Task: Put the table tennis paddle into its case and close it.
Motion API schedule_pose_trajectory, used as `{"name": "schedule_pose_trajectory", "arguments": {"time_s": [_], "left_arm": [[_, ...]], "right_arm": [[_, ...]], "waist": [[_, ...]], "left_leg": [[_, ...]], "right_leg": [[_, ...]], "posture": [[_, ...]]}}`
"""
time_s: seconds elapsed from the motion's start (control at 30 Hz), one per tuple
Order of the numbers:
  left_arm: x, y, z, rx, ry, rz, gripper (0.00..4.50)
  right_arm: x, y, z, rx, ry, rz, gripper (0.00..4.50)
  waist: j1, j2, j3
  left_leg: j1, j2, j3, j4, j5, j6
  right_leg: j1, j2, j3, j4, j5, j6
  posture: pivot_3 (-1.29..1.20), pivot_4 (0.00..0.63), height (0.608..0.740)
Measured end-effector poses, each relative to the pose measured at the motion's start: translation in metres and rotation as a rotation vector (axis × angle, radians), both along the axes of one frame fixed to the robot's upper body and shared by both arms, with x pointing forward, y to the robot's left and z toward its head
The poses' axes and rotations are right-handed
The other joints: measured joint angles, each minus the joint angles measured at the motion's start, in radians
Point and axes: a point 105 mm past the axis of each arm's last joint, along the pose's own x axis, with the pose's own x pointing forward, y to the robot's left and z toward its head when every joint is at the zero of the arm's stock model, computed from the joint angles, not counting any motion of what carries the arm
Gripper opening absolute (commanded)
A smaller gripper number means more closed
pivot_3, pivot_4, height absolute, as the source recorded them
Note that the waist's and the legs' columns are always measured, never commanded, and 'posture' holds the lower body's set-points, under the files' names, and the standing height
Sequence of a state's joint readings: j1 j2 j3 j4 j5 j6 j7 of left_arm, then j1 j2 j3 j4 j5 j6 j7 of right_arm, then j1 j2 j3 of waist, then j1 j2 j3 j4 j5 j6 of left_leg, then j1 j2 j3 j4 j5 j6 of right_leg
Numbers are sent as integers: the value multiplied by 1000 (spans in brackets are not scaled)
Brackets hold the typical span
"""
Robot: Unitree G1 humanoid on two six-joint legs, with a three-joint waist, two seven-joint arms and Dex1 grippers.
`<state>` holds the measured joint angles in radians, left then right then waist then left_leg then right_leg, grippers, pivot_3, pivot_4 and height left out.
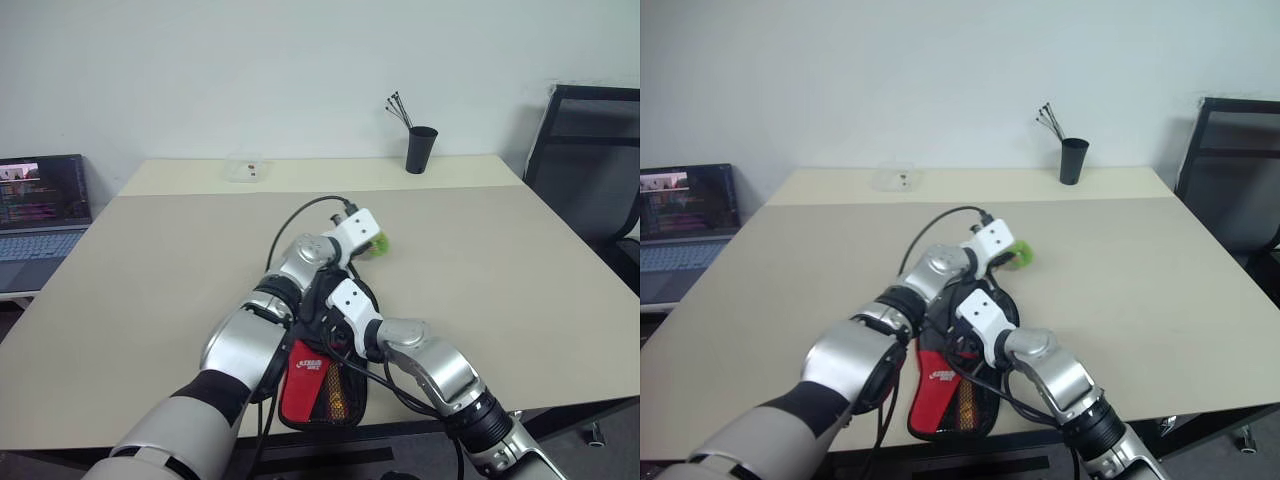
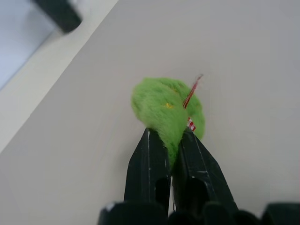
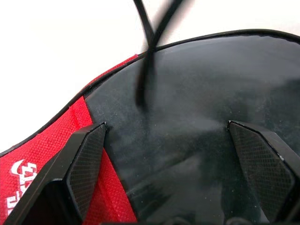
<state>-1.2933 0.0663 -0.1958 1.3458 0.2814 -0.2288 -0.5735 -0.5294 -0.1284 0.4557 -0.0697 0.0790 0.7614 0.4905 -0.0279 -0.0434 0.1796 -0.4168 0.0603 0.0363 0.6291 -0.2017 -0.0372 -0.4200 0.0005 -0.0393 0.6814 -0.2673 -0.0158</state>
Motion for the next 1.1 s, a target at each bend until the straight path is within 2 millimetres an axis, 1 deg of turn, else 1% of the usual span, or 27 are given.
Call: {"name": "schedule_pose_trajectory", "arguments": {"time_s": [0.03, 0.13, 0.3, 0.33, 0.37, 0.53, 0.57, 0.6, 0.63, 0.7, 0.83, 0.97, 1.1], "left_arm": [[-5, -10, -2, 3, 9, -42, 27], [-16, -28, -5, 11, 22, -131, 27], [-23, -33, -7, 33, 35, -196, 27], [-24, -33, -8, 38, 40, -204, 584], [-24, -33, -8, 40, 42, -208, 789], [-19, -26, -5, 37, 18, -167, 2604], [-15, -23, -4, 36, 3, -142, 2912], [-12, -18, -2, 37, -11, -114, 3360], [-8, -12, -1, 41, -22, -87, 3700], [-1, 2, 1, 50, -37, -27, 3700], [8, 22, 6, 48, -63, 44, 3700], [17, 44, 17, 22, -97, 119, 3700], [24, 79, 34, -31, -112, 179, 3700]], "right_arm": [[0, 0, 0, 0, 0, 0, 4500], [0, -1, 0, -4, 3, -3, 4500], [0, -1, -1, -9, 2, -5, 4500], [0, -1, -1, -9, 2, -5, 4500], [0, -1, -1, -9, 1, -5, 4500], [-1, 1, 0, -6, 0, 0, 4500], [-1, 1, 1, -6, 1, 2, 4500], [-1, 1, 0, -6, 1, 3, 4500], [-1, 1, 0, -6, 1, 4, 4500], [-1, 1, 1, -8, 0, 5, 4500], [0, 1, 1, -11, -1, 6, 4500], [-1, 2, 1, -12, -1, 12, 4500], [-1, 1, 2, -12, 0, 12, 4500]], "waist": [[0, 0, 0], [0, 0, 0], [-1, 2, -1], [-1, 2, -1], [-1, 2, -1], [-3, 2, -2], [-4, 2, -2], [-5, 3, -2], [-5, 3, -2], [-5, 3, -2], [-4, 3, -2], [-5, 3, -2], [-5, 3, -2]], "left_leg": [[0, 0, 0, 0, 0, 0], [0, 0, 0, 0, 0, 0], [0, 0, 0, 0, 0, 0], [0, 0, 0, 0, 0, 0], [0, 0, 0, 0, 0, 0], [0, 0, 0, 0, 0, 0], [1, 0, 0, 0, 0, 0], [1, 0, 0, 0, 0, 0], [1, 0, 0, 0, 0, 0], [1, 1, 0, 0, 0, 0], [1, 0, 0, 0, 0, 0], [1, 1, 0, 0, 0, 0], [1, 1, 0, 0, 0, 0]], "right_leg": [[0, 0, 0, 0, 0, 0], [0, 0, 0, 0, 0, 0], [0, 0, 0, 0, 0, 0], [0, 0, 0, 0, 0, 0], [0, 0, 0, 0, 0, 0], [0, 1, 0, 0, 0, 0], [0, 1, 1, 0, 0, 0], [0, 1, 1, 0, 0, 0], [0, 1, 1, 0, 0, 0], [0, 1, 0, 0, 0, 0], [0, 1, 1, 0, 0, 0], [0, 1, 1, 0, 0, 0], [0, 1, 1, 0, 0, 0]], "posture": [[0, 150, 740], [0, 150, 740], [0, 150, 740], [0, 150, 740], [0, 150, 740], [0, 150, 740], [0, 150, 740], [0, 150, 740], [0, 150, 740], [0, 150, 740], [0, 150, 740], [0, 150, 740], [0, 150, 740]]}}
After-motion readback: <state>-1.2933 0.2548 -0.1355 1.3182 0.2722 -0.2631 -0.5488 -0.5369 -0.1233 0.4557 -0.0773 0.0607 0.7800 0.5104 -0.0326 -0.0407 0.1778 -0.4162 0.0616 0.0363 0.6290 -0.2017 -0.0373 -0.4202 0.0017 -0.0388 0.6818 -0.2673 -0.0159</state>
